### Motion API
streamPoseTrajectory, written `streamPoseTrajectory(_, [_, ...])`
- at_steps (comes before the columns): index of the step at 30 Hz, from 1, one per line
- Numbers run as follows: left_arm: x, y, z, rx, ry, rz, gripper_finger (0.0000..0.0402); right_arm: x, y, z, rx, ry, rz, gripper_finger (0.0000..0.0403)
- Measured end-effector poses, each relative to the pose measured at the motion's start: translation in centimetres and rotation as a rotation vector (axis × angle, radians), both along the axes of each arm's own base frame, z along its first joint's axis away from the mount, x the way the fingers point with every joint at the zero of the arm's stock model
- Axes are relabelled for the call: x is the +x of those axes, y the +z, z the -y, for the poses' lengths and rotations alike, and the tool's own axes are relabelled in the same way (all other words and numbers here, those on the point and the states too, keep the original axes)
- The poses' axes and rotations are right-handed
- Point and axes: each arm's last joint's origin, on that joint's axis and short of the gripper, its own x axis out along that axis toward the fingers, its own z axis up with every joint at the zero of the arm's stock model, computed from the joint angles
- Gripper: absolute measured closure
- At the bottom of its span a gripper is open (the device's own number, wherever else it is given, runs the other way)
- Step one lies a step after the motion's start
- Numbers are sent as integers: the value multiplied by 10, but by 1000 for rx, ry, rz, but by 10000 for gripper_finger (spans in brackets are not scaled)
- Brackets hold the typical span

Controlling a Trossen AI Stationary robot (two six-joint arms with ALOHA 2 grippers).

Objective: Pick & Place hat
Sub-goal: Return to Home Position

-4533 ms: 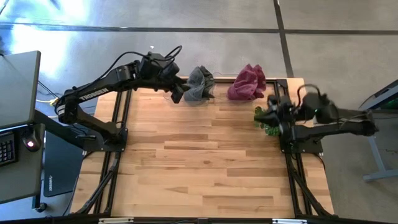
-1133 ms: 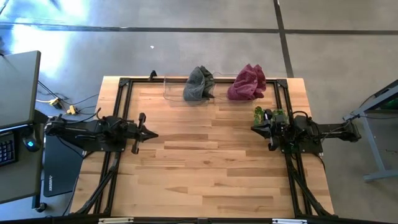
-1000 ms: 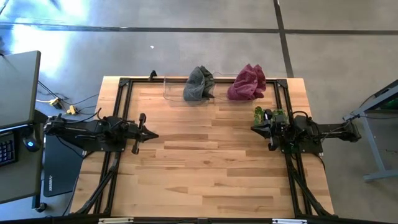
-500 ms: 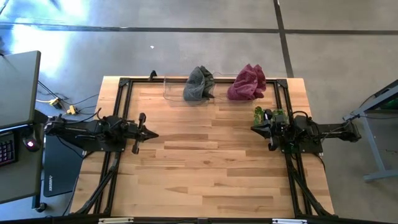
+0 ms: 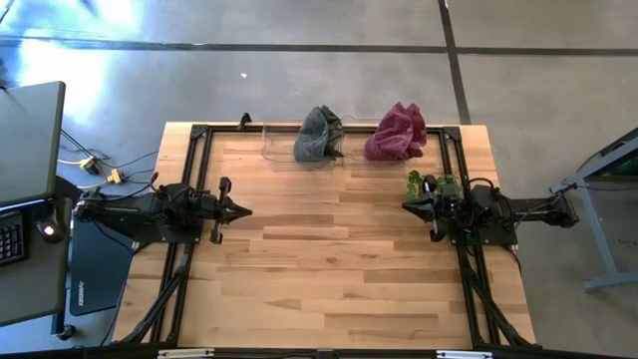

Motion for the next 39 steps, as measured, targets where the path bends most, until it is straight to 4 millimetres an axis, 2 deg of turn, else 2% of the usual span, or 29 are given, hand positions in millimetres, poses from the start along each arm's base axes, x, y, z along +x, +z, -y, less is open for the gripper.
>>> streamPoseTrajectory(3, [0, 0, -4, 46, 47, 5, 401, 0, 0, 0, 0, 0, 0, 391])
streamPoseTrajectory(9, [0, 1, -14, -11, 162, 7, 401, 0, 0, 0, 0, 0, 0, 391])
streamPoseTrajectory(20, [0, 1, -6, -32, 78, 7, 401, 0, 0, 0, 0, 0, 0, 391])
streamPoseTrajectory(39, [0, 1, -6, -12, 62, 7, 401, 0, 0, 0, 0, 0, 0, 391])
